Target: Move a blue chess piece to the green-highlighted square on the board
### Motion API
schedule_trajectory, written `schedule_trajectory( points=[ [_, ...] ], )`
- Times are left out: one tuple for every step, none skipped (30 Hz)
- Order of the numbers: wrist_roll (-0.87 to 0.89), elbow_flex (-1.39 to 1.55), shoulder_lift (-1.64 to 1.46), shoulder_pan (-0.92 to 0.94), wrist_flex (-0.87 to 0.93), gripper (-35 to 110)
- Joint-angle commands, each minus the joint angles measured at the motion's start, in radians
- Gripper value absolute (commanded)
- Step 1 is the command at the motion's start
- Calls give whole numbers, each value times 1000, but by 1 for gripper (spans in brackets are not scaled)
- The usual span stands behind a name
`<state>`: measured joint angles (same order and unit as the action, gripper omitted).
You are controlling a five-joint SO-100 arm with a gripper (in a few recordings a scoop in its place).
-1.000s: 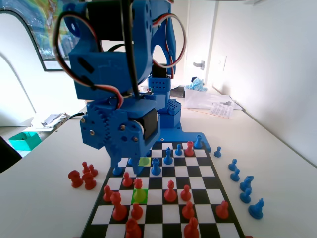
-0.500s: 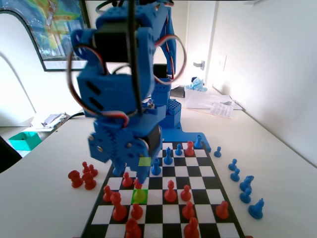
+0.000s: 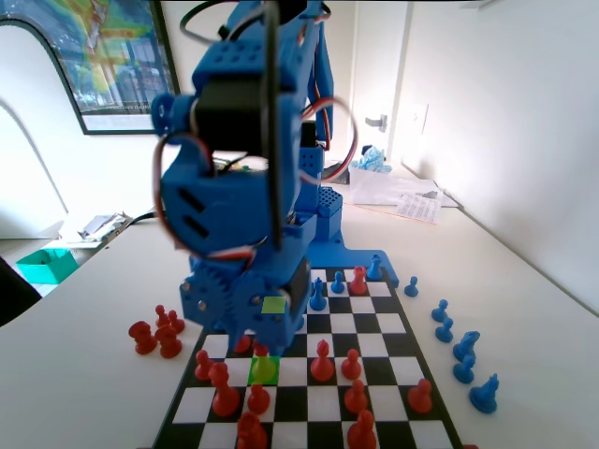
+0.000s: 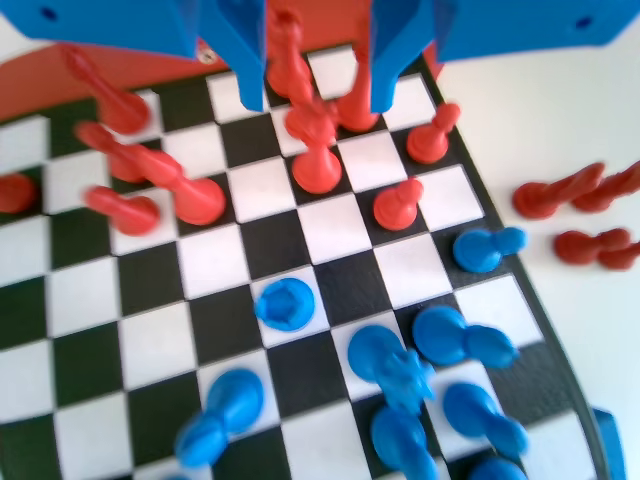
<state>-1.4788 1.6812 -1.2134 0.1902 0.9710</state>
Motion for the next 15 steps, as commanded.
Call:
schedule_trajectory(
  points=[
    [-25,14,-21,12,-15,16],
    [-26,18,-18,14,-21,16],
    [-26,23,-15,14,-29,16],
    [-26,26,-14,15,-34,16],
    [-26,31,-12,17,-38,16],
    [-26,32,-11,17,-41,16],
    [-26,32,-9,17,-44,16],
    [-26,34,-8,17,-46,16],
    [-26,34,-8,17,-48,16],
    [-26,35,-8,17,-51,16],
    [-26,34,-6,15,-52,15],
    [-26,34,-6,15,-54,15],
    [-26,32,-6,14,-54,15],
    [-26,32,-6,14,-54,15],
    [-26,31,-6,12,-54,14]
  ],
)
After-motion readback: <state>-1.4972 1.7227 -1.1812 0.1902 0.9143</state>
